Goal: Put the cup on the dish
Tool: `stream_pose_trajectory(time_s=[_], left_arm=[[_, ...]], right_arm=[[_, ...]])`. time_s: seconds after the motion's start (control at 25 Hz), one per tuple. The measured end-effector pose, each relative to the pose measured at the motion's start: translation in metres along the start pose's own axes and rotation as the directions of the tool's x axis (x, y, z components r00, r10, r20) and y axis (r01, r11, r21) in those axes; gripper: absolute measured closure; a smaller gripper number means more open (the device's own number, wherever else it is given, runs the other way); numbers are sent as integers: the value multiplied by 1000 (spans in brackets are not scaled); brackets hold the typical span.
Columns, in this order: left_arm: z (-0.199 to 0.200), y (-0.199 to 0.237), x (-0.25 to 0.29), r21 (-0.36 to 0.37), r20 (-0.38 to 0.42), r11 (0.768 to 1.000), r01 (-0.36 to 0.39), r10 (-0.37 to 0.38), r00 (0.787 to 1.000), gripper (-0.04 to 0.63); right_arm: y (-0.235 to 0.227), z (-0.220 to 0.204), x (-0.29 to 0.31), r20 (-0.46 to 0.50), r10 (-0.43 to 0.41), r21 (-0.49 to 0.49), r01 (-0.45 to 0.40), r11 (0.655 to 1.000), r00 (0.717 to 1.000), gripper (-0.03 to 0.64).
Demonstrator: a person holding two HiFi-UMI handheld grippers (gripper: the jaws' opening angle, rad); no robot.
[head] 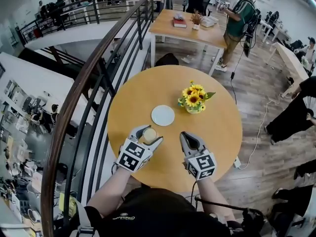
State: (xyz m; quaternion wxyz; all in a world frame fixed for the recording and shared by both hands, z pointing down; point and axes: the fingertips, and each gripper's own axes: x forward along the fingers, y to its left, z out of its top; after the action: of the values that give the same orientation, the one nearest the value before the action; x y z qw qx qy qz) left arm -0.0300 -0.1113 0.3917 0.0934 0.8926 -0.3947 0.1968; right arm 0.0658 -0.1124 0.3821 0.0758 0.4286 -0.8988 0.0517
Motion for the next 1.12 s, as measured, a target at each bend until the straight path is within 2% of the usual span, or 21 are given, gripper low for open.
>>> stream_pose_trajectory(time_s=[0.56,1.12], left_arm=[[-14,16,17,-42,-30,999,-4,3,1000,333],[-62,24,53,-91,-106,996,23,-33,994,333]], right_arm=[[-7,-18,22,-37,9,28,-8,1000,999,604],[-17,-80,39,-146,-13,67,23,997,989,604]])
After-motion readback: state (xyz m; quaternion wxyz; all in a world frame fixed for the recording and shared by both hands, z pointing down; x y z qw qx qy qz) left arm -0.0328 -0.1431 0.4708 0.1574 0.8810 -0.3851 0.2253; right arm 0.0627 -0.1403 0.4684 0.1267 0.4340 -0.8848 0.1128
